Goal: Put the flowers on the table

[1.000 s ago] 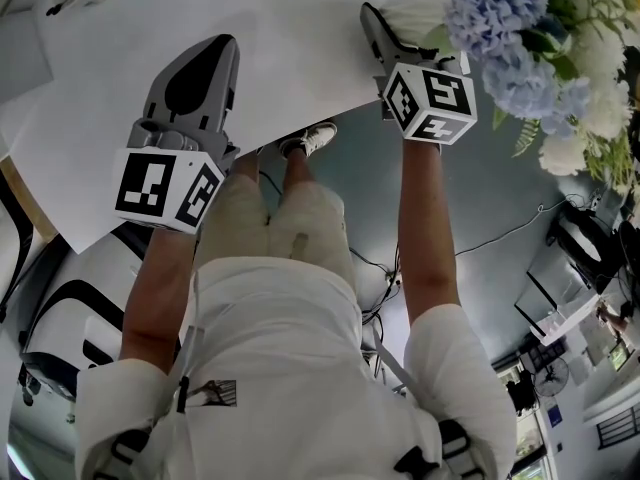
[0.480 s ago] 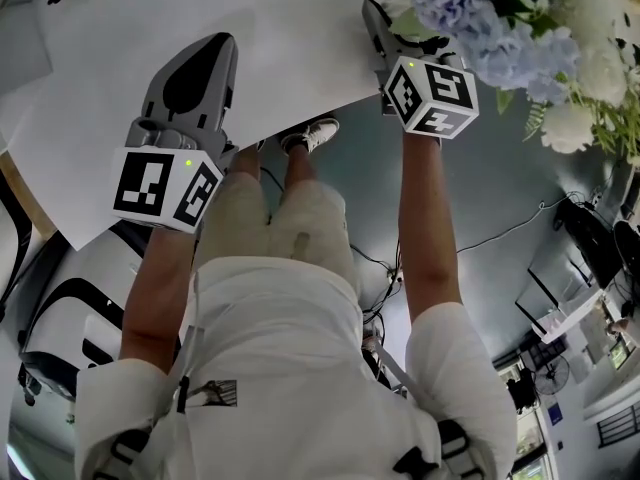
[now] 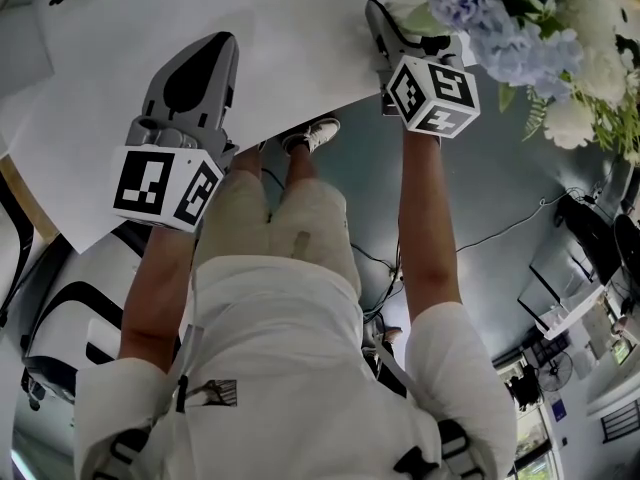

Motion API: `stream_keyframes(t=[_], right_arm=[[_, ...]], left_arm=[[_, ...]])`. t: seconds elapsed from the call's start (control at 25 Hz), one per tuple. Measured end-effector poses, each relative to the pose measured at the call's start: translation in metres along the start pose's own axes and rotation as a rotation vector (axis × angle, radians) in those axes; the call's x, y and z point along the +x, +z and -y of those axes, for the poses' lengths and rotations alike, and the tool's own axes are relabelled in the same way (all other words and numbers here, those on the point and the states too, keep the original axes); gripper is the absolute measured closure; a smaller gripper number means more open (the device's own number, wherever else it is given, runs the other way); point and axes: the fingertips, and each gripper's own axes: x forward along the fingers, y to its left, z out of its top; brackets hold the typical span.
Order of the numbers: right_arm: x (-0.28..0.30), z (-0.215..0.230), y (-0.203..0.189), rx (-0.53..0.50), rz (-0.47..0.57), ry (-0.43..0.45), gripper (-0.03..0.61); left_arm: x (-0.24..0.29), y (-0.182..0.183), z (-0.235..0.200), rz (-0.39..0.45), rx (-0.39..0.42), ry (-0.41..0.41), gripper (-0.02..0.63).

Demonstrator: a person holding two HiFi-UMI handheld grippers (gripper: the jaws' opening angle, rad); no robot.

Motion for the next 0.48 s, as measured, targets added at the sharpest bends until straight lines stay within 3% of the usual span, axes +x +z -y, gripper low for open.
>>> stream_keyframes(t=[0.48], right_arm=[[-0.016, -0.004, -0.010, 0.038, -0.037, -0.023, 0.184]], left_arm=[[-0.005, 0.004, 0.006, 0.011, 0.004, -0.045, 0.601]])
